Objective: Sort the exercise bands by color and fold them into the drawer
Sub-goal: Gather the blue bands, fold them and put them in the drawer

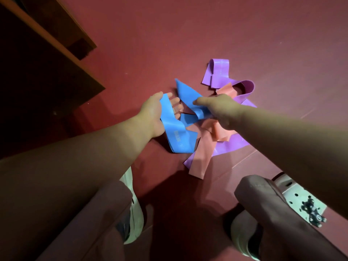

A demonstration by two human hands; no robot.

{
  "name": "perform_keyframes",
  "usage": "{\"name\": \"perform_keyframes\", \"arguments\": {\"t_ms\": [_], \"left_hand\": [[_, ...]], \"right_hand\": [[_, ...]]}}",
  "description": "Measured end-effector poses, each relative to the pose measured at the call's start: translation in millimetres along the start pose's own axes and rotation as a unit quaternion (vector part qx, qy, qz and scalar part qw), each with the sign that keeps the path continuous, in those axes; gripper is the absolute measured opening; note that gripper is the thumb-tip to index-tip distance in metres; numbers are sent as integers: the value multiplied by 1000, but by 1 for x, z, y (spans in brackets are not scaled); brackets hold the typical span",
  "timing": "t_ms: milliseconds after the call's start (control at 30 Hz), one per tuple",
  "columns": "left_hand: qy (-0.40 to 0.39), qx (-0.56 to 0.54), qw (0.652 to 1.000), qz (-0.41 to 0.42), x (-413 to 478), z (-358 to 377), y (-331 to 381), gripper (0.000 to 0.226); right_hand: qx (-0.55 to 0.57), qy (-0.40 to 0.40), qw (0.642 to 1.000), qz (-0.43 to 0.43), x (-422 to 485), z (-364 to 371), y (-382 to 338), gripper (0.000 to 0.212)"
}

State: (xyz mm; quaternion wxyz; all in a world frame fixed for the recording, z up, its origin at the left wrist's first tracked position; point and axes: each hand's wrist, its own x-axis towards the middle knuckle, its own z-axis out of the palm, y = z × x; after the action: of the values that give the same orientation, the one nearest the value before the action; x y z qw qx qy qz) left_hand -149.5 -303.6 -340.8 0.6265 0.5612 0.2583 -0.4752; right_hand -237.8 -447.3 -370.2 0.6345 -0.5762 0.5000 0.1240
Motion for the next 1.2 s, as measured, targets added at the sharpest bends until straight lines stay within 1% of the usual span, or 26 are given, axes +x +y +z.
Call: {"name": "perform_keyframes", "arguments": {"t_ms": [67, 167, 300, 367, 467, 533, 567, 600, 633, 667, 733, 767, 800, 833, 867, 900, 967, 1100, 1200], "left_hand": [[7, 2, 1000, -2, 0, -1, -1, 34], [12, 5, 1000, -6, 1, -2, -2, 34], [13, 11, 1000, -12, 2, -3, -4, 35], [9, 11, 1000, -11, 2, -3, -4, 34], [5, 14, 1000, -7, 0, -1, -3, 33], [6, 11, 1000, -3, -1, 1, -2, 34], [4, 9, 1000, -1, -1, 1, -2, 34], [3, 9, 1000, 1, -1, 0, -1, 35], [0, 7, 1000, 1, -1, 0, 0, 37], [-2, 4, 1000, 2, -1, 0, 0, 38], [-12, -12, 1000, 2, 0, 1, 1, 41], [-19, -19, 1000, 1, 1, 1, 2, 44], [-21, -20, 1000, 2, 2, 1, 2, 48], [-19, -22, 1000, 2, 2, 1, 3, 52], [-12, -21, 1000, 2, 2, 1, 3, 54], [-8, -22, 1000, 3, 2, 1, 4, 54], [-5, -27, 1000, 5, 0, 0, 6, 55], [-20, -40, 999, 6, -1, -1, 8, 60], [-19, -50, 999, 9, 0, -1, 10, 62]], "right_hand": [[-28, -1, 999, 17, 1, -3, 3, 47], [-35, -5, 999, 29, 0, -9, 1, 39], [-30, -13, 999, -3, -8, -11, -8, 15], [-33, -8, 999, -24, -13, -11, -13, 9], [-83, 31, 992, -91, -16, -11, -19, 15], [-152, 47, 976, -147, -20, -9, -22, 22], [-214, 55, 958, -180, -25, -9, -24, 26], [-287, 65, 930, -221, -30, -7, -25, 30], [-357, 70, 893, -266, -36, -5, -25, 33], [-413, 68, 852, -316, -42, -2, -25, 31], [-503, 42, 774, -382, -52, 5, -24, 11], [-551, 24, 736, -392, -56, 10, -22, 19], [-600, 1, 700, -388, -59, 16, -19, 34], [-636, -17, 667, -386, -61, 21, -16, 44], [-659, -31, 640, -395, -63, 26, -14, 49], [-674, -40, 620, -400, -66, 31, -11, 51], [-680, -46, 610, -404, -65, 35, -6, 53], [-691, -32, 595, -410, -65, 35, -6, 55], [-688, -25, 599, -409, -67, 35, -8, 55]]}}
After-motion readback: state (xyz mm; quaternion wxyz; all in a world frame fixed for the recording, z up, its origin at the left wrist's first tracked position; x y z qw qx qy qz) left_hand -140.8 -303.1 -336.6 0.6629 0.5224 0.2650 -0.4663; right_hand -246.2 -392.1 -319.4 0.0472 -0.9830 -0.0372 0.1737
